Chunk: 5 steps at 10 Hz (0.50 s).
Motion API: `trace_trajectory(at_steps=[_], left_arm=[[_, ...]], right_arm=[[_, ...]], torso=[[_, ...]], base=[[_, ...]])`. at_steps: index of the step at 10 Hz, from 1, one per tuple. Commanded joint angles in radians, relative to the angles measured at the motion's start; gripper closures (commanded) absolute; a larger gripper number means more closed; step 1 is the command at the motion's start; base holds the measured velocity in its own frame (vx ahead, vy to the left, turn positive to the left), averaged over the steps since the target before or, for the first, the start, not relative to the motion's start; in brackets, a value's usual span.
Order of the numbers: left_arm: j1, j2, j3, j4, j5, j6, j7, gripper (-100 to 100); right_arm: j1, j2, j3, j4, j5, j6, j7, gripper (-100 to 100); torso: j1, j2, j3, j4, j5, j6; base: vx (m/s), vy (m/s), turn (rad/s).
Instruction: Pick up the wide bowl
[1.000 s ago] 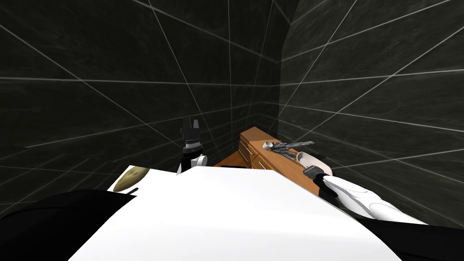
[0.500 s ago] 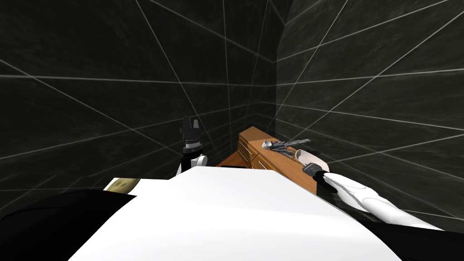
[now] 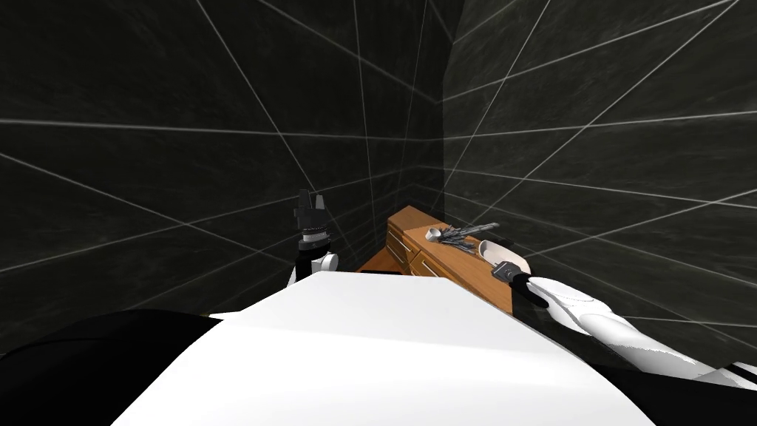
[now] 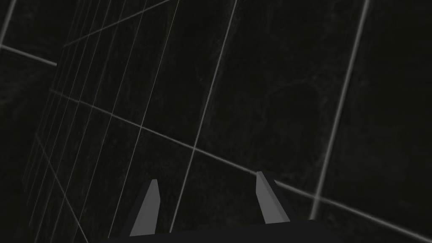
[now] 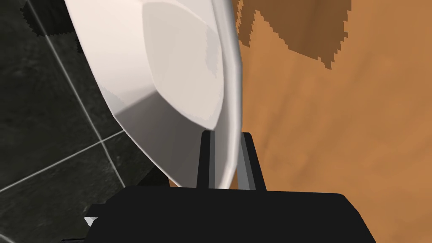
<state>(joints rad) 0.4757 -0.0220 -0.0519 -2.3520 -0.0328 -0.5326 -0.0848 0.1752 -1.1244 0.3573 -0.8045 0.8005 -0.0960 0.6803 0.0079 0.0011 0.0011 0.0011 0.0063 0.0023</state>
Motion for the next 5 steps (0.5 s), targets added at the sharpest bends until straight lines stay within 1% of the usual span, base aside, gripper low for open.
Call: trace_trajectory(at_steps=[1,2,3,4,5], left_arm=[[0.000,0.000,0.000,0.000,0.000,0.000,0.000,0],[0.000,0.000,0.000,0.000,0.000,0.000,0.000,0],[0.000,0.000,0.000,0.000,0.000,0.000,0.000,0],[0.000,0.000,0.000,0.000,0.000,0.000,0.000,0],[0.000,0.000,0.000,0.000,0.000,0.000,0.000,0]], right_arm=[[-0.012,0.008,-0.011,0.018,0.009,-0.031,0.018,100],[-0.038,0.027,-0.042,0.060,0.029,-0.072,0.053,100],[-0.038,0.027,-0.042,0.060,0.029,-0.080,0.053,100],[-0.033,0.019,-0.030,0.048,0.024,-0.064,0.040,100],[-0.034,0.020,-0.031,0.050,0.025,-0.068,0.042,0]], torso=[[0.000,0.000,0.000,0.000,0.000,0.000],[0.000,0.000,0.000,0.000,0.000,-0.001],[0.000,0.000,0.000,0.000,0.000,0.000],[0.000,0.000,0.000,0.000,0.000,-0.001],[-0.001,0.000,0.000,0.000,0.000,-0.002]], base=[[0.023,0.048,-0.104],[0.036,0.050,-0.156],[0.034,0.041,-0.099],[0.011,0.016,-0.013],[0.000,0.000,0.000]])
